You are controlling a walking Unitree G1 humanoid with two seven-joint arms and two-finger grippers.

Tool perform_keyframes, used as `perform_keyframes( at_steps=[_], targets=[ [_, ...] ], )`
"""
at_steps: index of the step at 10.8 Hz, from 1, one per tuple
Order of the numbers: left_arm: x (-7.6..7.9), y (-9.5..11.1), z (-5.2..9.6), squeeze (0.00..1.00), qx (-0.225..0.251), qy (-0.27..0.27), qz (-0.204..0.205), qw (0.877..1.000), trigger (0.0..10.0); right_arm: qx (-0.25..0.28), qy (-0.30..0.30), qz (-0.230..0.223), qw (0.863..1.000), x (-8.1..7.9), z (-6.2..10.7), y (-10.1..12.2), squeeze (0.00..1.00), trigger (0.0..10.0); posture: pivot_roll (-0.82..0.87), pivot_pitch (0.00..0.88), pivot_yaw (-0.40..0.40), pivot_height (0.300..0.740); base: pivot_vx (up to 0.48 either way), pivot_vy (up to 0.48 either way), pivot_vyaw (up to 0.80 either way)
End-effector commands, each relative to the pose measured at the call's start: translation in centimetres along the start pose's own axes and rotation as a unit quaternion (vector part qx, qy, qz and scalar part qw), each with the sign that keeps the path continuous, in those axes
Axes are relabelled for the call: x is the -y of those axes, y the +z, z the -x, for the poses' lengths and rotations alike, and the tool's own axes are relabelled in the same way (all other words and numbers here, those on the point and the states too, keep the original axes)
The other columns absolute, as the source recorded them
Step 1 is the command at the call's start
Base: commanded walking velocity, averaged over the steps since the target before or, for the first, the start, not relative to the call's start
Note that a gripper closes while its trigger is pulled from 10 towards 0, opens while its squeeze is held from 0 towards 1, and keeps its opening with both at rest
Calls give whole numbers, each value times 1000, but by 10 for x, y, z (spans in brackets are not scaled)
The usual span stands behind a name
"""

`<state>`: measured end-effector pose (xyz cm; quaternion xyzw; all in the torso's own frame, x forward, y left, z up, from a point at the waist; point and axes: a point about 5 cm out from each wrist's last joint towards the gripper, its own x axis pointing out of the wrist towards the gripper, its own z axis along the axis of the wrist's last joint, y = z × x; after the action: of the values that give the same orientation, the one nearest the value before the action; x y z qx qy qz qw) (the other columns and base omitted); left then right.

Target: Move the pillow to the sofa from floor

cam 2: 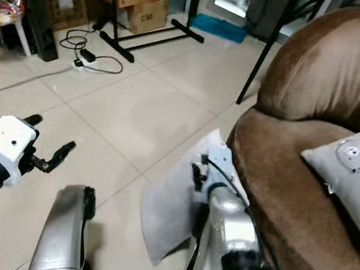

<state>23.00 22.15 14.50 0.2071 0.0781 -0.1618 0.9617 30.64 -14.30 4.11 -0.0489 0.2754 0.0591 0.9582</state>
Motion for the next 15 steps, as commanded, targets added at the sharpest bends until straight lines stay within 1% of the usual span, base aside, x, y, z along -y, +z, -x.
perform_keyframes(
  at_steps=[1,2,4,5,6,7,8,9,10,11,12,13,15],
  targets=[
    [2,6,1,0,8,-28,0,1000,10000,4,-9,14,1000,7,-5,5,1000,10000,112,0,-13,420,0,0,0],
    [4,7,1,0,6,-53,-2,999,10000,-4,-33,20,999,16,-13,8,1000,10000,113,0,-6,420,0,0,0],
    [6,10,2,0,6,-75,-1,997,10000,-14,-69,39,997,27,-20,12,1000,10000,125,0,5,420,0,0,0],
    [9,11,2,0,5,-111,11,994,10000,-46,-60,50,996,28,-22,4,0,10000,126,0,8,420,0,0,0],
    [18,13,3,0,5,-162,27,986,10000,-76,-50,66,994,28,-22,-7,0,10000,123,0,12,420,0,0,0],
    [19,12,3,0,2,-174,33,984,10000,-88,-53,71,992,31,-22,-13,0,10000,120,0,15,420,0,0,0],
    [21,13,2,0,-2,-187,35,982,10000,-99,-72,54,991,39,-21,-20,0,10000,119,0,18,420,0,0,0],
    [21,13,2,0,-6,-199,37,979,10000,-117,-78,42,989,43,-19,-28,0,10000,123,0,20,420,0,0,0],
    [22,12,4,0,-18,-218,44,975,10000,-132,-79,49,987,45,-17,-35,0,6863,127,0,23,420,0,0,0],
    [24,11,6,0,-30,-236,52,970,10000,-133,-73,59,987,44,-17,-36,0,3608,127,0,23,420,0,0,0],
    [25,9,8,0,-38,-249,57,966,10000,-132,-68,75,986,43,-18,-34,0,627,127,0,23,420,0,0,0],
    [26,9,9,0,-41,-254,59,965,10000,-130,-69,74,986,43,-18,-33,0,0,127,0,23,420,0,0,0],
    [26,9,10,0,-49,-266,66,961,10000,-125,-60,73,988,40,-20,-30,0,0,125,0,28,420,0,0,0]
  ],
)
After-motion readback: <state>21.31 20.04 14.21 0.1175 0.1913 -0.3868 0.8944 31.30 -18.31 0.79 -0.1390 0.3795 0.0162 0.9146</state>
